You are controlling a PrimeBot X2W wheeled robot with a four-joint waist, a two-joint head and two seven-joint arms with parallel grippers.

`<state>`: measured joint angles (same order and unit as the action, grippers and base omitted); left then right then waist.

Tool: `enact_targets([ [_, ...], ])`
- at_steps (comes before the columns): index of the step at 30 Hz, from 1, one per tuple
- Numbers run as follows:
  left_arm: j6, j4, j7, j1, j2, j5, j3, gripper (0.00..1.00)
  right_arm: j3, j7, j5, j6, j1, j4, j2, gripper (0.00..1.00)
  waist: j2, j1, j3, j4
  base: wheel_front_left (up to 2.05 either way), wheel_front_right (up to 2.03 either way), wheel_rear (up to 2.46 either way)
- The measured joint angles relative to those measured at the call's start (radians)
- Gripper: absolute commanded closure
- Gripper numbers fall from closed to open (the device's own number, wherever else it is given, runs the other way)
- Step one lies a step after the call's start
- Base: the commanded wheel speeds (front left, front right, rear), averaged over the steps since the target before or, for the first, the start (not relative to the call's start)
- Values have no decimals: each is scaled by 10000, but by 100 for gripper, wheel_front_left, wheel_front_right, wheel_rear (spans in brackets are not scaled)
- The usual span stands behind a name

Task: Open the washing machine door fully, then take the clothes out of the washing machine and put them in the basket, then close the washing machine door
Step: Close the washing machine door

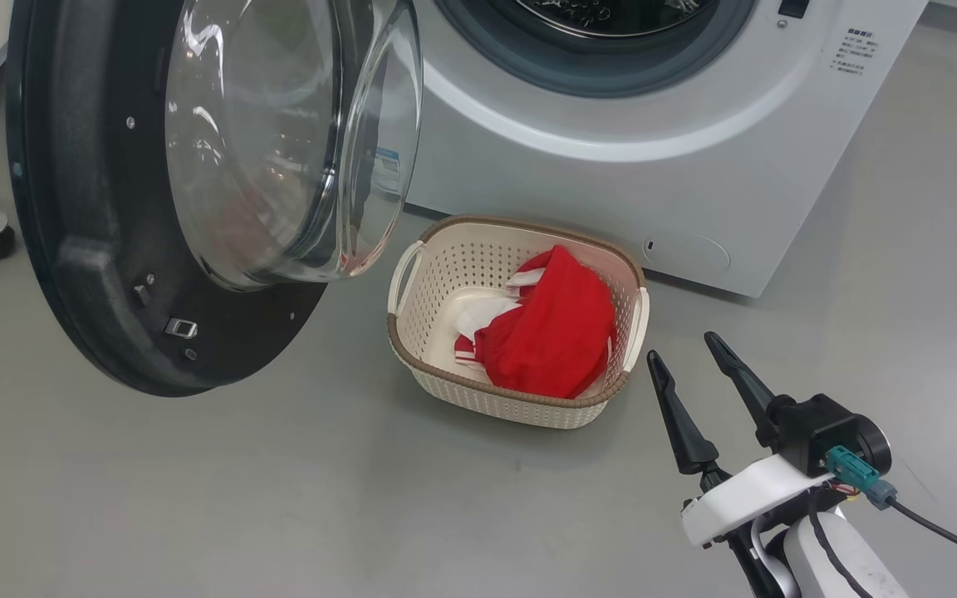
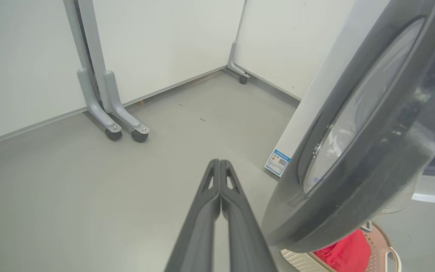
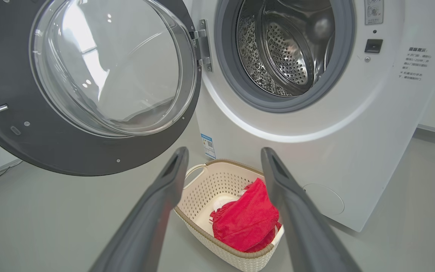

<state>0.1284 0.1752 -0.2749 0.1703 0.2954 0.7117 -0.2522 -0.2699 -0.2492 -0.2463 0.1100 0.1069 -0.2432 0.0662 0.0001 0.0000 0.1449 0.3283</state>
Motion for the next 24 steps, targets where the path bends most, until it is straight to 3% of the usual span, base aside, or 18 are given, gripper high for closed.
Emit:
enact_targets([
  [12,0,-105,2322,-739,-182,-652,343,100,25,-2,-61,-84,-28,21,-8,0,0,0,48,-70,0,0,0],
  [13,0,-104,2477,-753,-182,-723,343,85,27,-2,-63,-84,-28,21,-8,0,0,0,45,-77,0,0,0],
  [14,2,-100,2625,-787,-182,-800,343,60,31,-2,-71,-86,-28,21,-10,0,0,0,42,-84,0,0,0],
  [15,2,-79,2773,-848,-176,-911,343,25,35,0,-73,-86,-28,23,-10,0,0,0,39,-91,0,0,0],
  [16,2,-54,2930,-927,-173,-1068,337,1,35,-2,-75,-86,-29,23,-12,0,0,0,36,-99,0,0,0],
  [24,2,190,3659,-1194,-171,-1427,529,0,35,-2,-94,-92,-31,46,-31,0,0,0,20,-163,0,0,0],
])
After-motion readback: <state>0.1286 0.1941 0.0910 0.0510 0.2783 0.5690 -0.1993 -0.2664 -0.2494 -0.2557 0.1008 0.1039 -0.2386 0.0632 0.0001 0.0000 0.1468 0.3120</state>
